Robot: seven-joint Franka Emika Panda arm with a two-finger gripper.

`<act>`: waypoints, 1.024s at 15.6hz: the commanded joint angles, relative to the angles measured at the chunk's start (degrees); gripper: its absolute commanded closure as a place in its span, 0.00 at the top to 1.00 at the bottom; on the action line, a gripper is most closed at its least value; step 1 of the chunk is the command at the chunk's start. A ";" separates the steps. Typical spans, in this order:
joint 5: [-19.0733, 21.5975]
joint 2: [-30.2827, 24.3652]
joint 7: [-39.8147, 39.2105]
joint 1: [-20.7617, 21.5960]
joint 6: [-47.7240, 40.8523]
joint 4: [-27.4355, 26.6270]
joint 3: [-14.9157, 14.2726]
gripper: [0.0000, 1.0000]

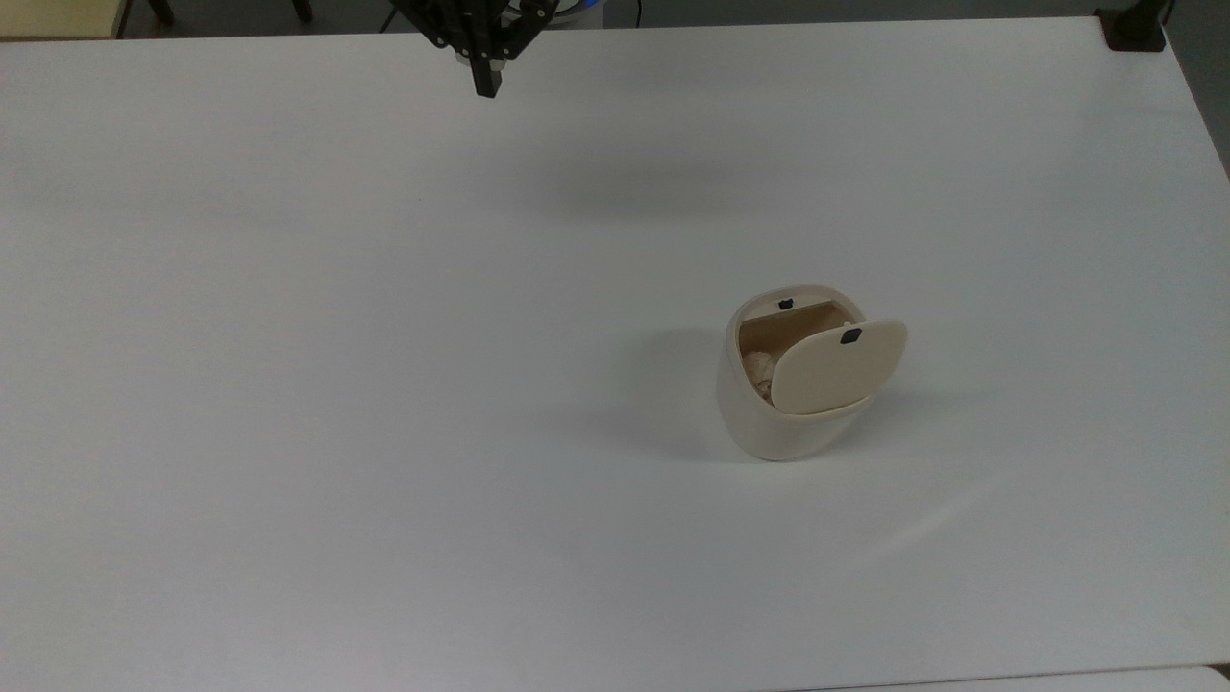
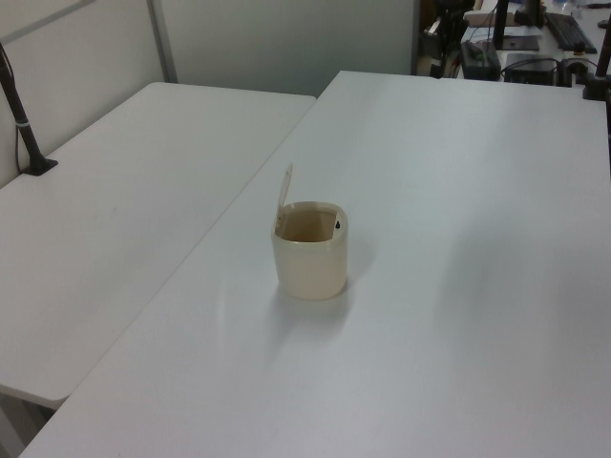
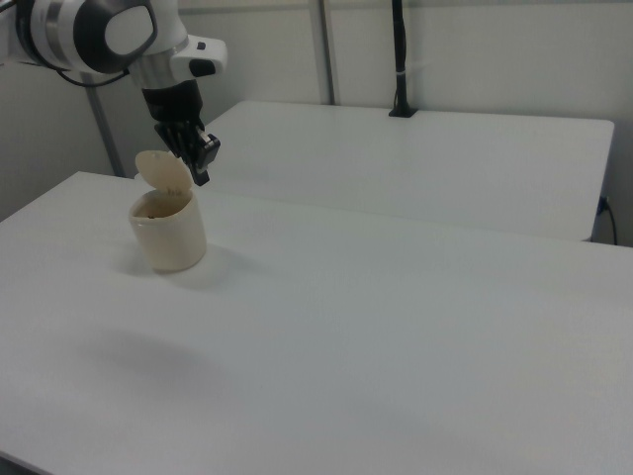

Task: Open the trash bin

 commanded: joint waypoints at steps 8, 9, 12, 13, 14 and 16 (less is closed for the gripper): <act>0.09 -1.10 -7.98 0.00 -0.71 -0.81 -0.47 1.00; 0.09 -1.01 -7.98 0.00 -0.80 -0.46 -0.47 1.00; -0.96 -0.83 -8.15 0.00 -0.27 -0.36 -0.47 1.00; -1.32 -0.83 -8.15 0.09 -0.27 -0.36 -0.47 1.00; -1.41 -0.83 -8.15 0.18 -0.44 -0.36 -0.38 1.00; -1.41 -0.92 -7.98 0.18 -0.71 -0.36 -0.47 1.00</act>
